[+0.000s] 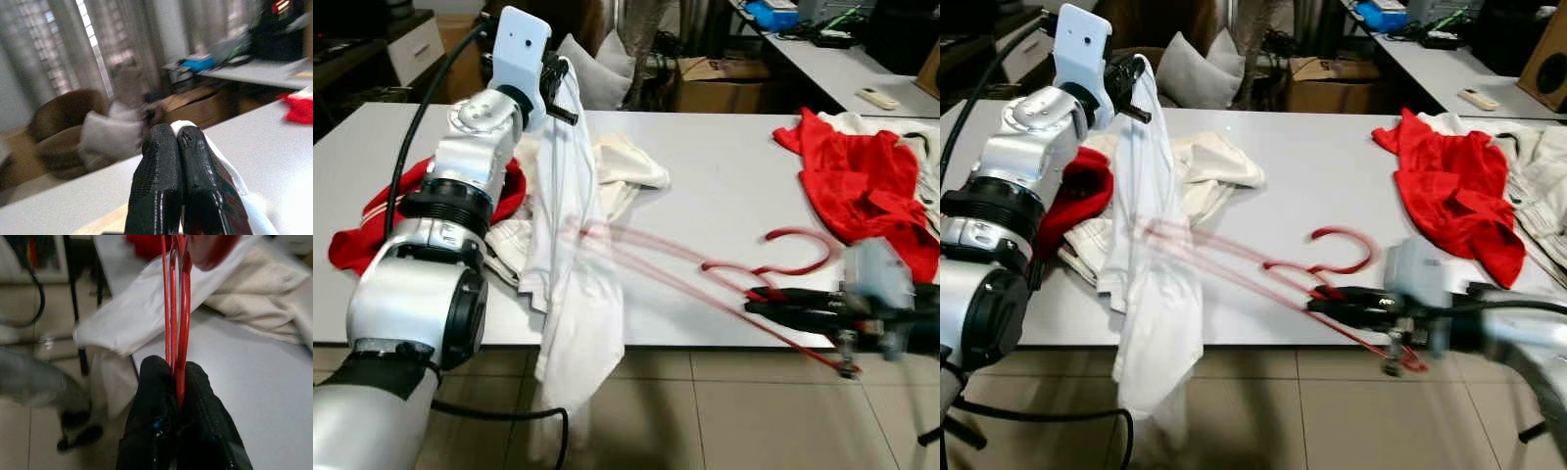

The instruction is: Hang hanger

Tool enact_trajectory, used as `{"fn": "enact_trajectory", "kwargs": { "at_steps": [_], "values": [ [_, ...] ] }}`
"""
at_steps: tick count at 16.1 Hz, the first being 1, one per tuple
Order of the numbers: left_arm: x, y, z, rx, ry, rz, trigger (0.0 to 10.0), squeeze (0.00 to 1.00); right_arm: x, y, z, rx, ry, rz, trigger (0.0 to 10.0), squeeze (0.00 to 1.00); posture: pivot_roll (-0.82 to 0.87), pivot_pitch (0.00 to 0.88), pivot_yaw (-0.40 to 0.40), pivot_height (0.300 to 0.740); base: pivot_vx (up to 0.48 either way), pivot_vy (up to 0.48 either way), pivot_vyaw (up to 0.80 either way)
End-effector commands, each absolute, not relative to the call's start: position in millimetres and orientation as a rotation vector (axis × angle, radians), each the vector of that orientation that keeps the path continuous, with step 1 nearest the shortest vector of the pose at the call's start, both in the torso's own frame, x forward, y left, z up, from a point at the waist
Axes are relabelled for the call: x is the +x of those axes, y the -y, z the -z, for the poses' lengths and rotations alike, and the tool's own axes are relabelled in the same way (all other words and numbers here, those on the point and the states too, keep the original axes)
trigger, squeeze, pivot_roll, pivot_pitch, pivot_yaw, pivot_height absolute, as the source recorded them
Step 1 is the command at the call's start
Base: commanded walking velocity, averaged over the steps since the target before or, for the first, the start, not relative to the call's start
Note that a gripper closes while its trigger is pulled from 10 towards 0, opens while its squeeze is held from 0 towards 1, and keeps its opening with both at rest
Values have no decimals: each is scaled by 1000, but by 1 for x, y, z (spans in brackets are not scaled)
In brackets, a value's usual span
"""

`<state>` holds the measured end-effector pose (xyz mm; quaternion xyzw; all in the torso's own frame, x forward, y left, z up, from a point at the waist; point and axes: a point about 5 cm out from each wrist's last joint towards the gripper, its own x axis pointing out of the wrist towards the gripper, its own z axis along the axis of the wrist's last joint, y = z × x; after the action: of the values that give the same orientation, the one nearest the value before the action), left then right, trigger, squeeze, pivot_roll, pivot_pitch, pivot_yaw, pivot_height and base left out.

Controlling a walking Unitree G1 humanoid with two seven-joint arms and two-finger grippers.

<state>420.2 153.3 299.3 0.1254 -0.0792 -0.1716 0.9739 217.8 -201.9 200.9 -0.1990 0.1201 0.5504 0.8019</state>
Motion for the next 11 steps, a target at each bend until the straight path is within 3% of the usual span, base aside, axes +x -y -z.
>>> {"fn": "enact_trajectory", "kwargs": {
  "at_steps": [1, 4, 5, 7, 9, 11],
  "values": [
    [415, -147, -340, 203, 271, 452, 10000, 0, 230, 195, -187, -469, -302, -1191, 10000, 0, -131, 0, 17, 740, 0, 0, 0],
    [410, -146, -358, 169, 301, 522, 10000, 0, 250, 186, -182, -516, -285, -1204, 10000, 0, -119, 0, 0, 740, 0, 0, 0],
    [400, -142, -381, 149, 355, 599, 10000, 0, 285, 175, -186, -597, -244, -1157, 10000, 0, -103, 0, -19, 740, 0, 0, 0],
    [391, -141, -401, 131, 411, 643, 10000, 0, 319, 169, -199, -683, -174, -1042, 10000, 0, -93, 0, -31, 740, 0, 0, 0],
    [374, -147, -437, 89, 548, 651, 10000, 0, 379, 170, -264, -779, 109, -603, 10000, 0, -74, 0, -51, 740, 0, 0, 0],
    [354, -158, -469, -1, 675, 661, 10000, 0, 394, 181, -345, -652, 437, -271, 10000, 0, -60, 0, -66, 740, 0, 0, 0]
  ]
}}
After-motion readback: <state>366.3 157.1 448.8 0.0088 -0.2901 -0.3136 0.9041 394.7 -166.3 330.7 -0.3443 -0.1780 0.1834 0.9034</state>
